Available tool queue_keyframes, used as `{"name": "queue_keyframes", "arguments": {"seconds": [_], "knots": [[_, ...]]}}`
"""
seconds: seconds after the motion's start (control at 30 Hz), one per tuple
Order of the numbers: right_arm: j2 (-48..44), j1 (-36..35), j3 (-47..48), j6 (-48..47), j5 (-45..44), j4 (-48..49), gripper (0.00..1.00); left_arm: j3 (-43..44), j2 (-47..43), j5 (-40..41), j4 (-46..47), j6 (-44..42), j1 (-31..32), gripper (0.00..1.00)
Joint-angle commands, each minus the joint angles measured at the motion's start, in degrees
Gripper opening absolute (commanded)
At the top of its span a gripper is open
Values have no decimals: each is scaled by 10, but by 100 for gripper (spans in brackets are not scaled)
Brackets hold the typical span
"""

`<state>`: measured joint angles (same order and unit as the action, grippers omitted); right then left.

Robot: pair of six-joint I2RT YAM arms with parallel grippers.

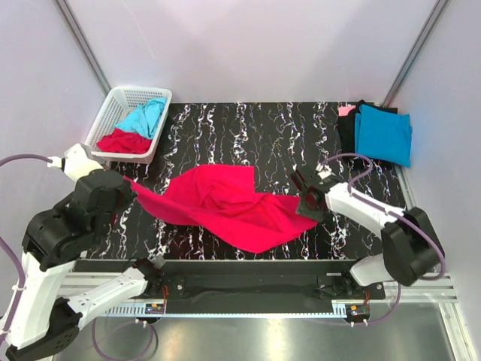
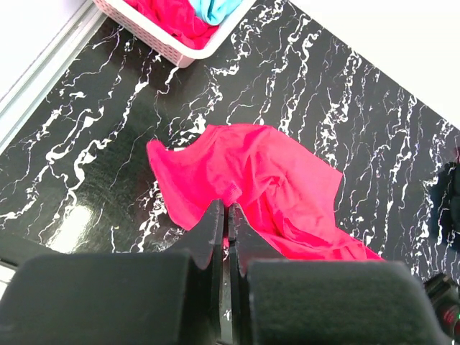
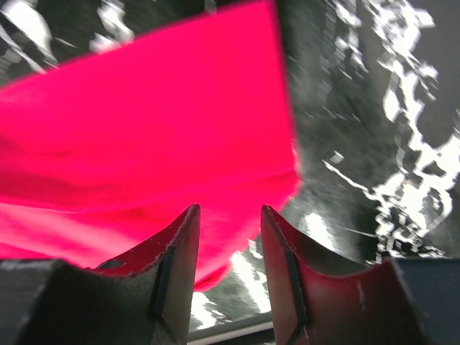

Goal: Fold and stack the t-shirts
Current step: Flatten the tshirt out

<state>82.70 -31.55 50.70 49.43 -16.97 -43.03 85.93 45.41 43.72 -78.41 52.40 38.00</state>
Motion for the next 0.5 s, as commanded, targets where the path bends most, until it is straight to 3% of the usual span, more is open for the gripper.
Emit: {"name": "queue_keyframes", "arguments": {"seconds": [0.0, 0.23, 0.3, 0.47], "knots": [[-63, 2, -39, 12, 7, 3, 46, 6, 11, 12, -93, 1, -2, 0], [-120, 1, -120, 26, 58, 15, 39, -34, 11, -30, -54, -10, -2, 0], [-135, 1, -136, 23, 84, 25, 32, -43, 12, -40, -46, -11, -2, 0], [-147, 0, -149, 20, 111, 36, 32, -59, 14, -56, -37, -12, -2, 0]]}}
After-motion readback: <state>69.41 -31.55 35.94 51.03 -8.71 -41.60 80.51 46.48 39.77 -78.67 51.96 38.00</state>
